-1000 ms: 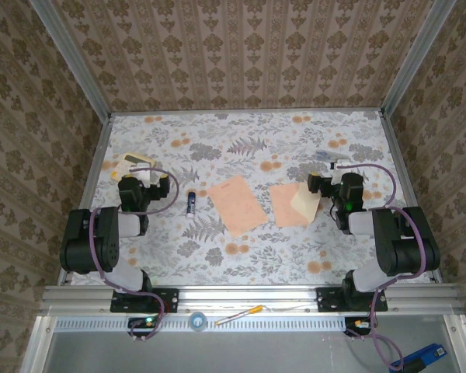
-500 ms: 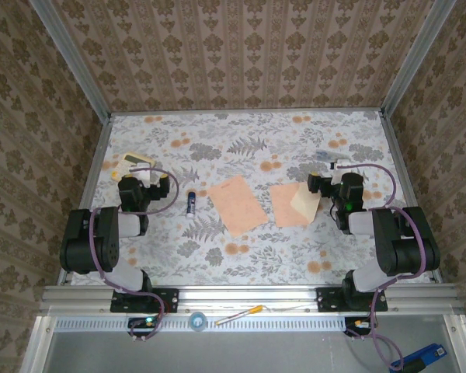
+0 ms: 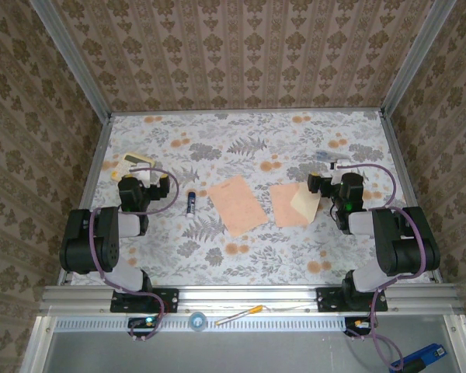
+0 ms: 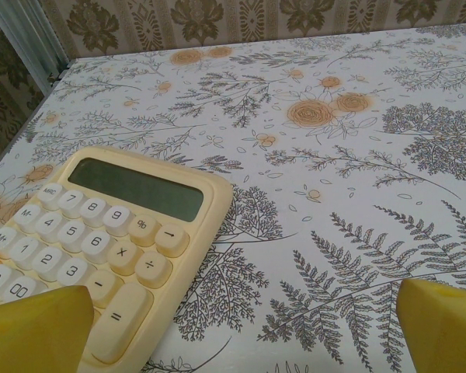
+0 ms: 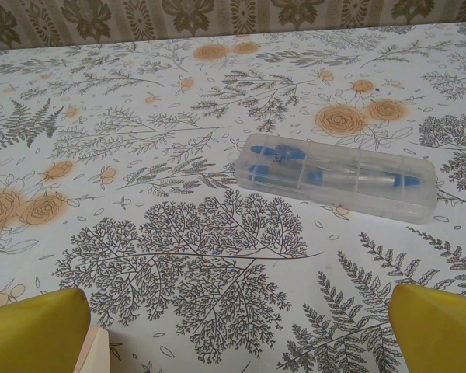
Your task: Place the letter into the envelope and seal it
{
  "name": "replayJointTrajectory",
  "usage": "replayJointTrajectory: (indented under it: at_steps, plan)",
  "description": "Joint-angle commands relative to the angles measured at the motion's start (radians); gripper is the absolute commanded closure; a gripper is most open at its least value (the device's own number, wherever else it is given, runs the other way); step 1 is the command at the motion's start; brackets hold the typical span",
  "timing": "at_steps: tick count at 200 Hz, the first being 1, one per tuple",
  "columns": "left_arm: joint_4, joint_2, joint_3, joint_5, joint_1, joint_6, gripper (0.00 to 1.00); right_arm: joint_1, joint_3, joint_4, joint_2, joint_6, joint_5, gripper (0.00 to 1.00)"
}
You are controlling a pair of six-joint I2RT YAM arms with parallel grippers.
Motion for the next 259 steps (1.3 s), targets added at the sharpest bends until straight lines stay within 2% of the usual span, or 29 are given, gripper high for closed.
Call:
replayJointTrajectory:
  at_steps: [1, 18, 36, 57, 71, 84, 113, 138, 193, 210, 259]
  plan:
    - [0.002, -0.012, 0.012, -0.014, 0.005, -0.007, 0.00, 0.004, 0.006, 0.024, -0.003, -0.016, 0.031, 0.00]
    - [-0.116, -0.093, 0.047, -0.050, 0.005, -0.023, 0.00, -0.002, 0.033, -0.032, -0.019, -0.014, 0.019, 0.00]
    - [-0.389, -0.195, 0.156, -0.054, 0.005, -0.034, 0.00, -0.003, 0.069, -0.156, -0.087, -0.012, 0.015, 0.00]
    - [-0.691, -0.286, 0.306, -0.069, 0.004, -0.121, 0.00, -0.003, 0.106, -0.323, -0.201, 0.020, 0.007, 0.00]
    - [-0.812, -0.337, 0.370, -0.012, 0.005, -0.152, 0.00, -0.003, 0.128, -0.425, -0.282, 0.077, -0.008, 0.00]
    - [-0.891, -0.392, 0.408, 0.066, 0.004, -0.183, 0.00, -0.001, 0.150, -0.507, -0.356, 0.096, -0.070, 0.00]
    - [-1.072, -0.485, 0.498, 0.165, 0.005, -0.251, 0.00, 0.017, 0.263, -0.734, -0.461, 0.195, -0.166, 0.00]
    - [-1.188, -0.525, 0.565, 0.243, 0.005, -0.276, 0.00, 0.075, 0.359, -0.868, -0.490, 0.242, -0.163, 0.00]
    - [-1.352, -0.485, 0.677, 0.276, -0.008, -0.317, 0.00, 0.198, 0.498, -1.079, -0.432, 0.360, -0.037, 0.00]
    - [-1.361, -0.456, 0.697, 0.277, -0.039, -0.306, 0.00, 0.253, 0.529, -1.125, -0.393, 0.378, 0.003, 0.00]
    - [-1.365, -0.362, 0.737, 0.236, -0.153, -0.281, 0.00, 0.352, 0.549, -1.156, -0.343, 0.446, 0.010, 0.00]
